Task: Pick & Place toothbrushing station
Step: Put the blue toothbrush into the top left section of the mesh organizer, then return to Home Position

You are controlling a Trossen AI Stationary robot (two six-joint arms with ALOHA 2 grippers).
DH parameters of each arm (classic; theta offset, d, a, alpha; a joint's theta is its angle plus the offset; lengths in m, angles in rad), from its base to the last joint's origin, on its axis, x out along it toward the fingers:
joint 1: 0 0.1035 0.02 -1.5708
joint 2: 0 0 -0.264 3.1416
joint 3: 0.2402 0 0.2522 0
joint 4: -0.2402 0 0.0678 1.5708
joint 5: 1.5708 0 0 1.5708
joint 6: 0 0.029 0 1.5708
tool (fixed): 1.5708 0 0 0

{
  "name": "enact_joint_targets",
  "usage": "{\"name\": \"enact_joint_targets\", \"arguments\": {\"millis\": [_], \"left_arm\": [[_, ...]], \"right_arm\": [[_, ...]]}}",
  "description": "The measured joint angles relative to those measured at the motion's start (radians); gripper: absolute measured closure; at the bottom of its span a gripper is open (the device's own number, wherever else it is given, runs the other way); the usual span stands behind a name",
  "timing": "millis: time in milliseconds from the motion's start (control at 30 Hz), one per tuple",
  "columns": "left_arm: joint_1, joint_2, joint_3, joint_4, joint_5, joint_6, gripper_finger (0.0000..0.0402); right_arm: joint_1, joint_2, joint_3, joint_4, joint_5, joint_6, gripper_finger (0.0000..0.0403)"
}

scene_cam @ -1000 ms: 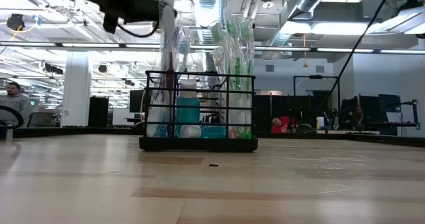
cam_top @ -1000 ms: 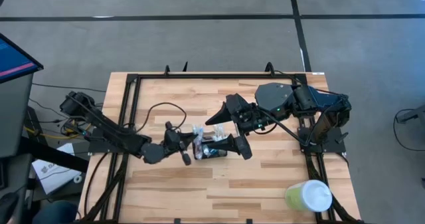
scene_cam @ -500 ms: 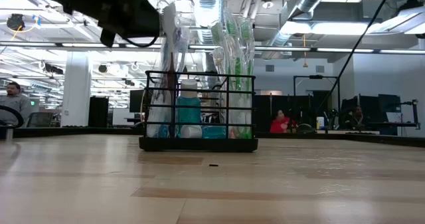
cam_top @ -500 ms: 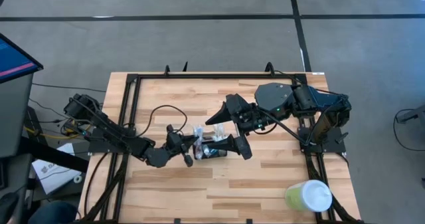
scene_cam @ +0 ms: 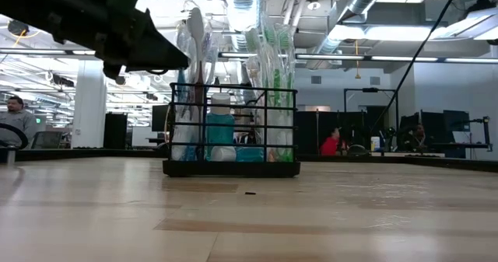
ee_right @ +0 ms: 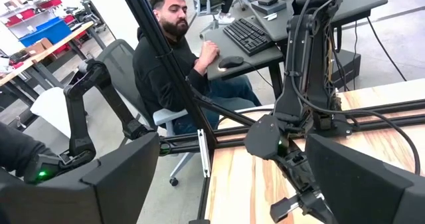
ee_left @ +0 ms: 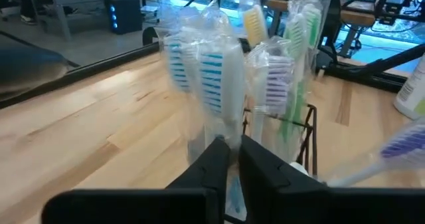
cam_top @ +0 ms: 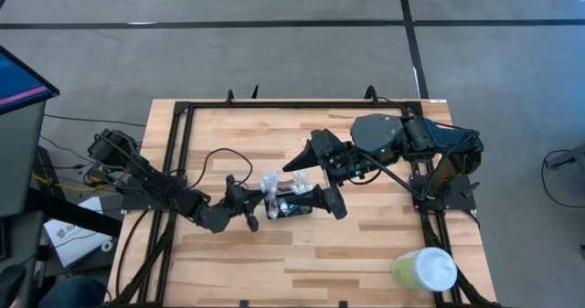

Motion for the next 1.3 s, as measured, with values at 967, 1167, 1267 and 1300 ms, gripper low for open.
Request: {"name": "enact_joint_targets", "arguments": {"millis": [967, 1167, 1267, 1300], "left_arm": [[-0.079, -0.506, -0.002, -0.221, 0.042, -0.156, 0.0239], [-0.079, -0.511, -0.002, -0.267, 0.123, -0.216, 0.0371], [-0.079, -0.511, -0.002, -0.267, 0.138, -0.215, 0.0393], [-0.079, -0.511, -0.002, -0.267, 0.140, -0.214, 0.0394]], "right_arm": [[-0.044, 0.000, -0.001, -0.437, 0.277, 0.201, 0.0055], [-0.046, 0.002, -0.056, -0.486, 0.305, 0.233, 0.0096], [-0.045, -0.002, -0.097, -0.561, 0.182, 0.263, 0.0109], [-0.045, -0.002, -0.120, -0.600, 0.178, 0.275, 0.0116]]}}
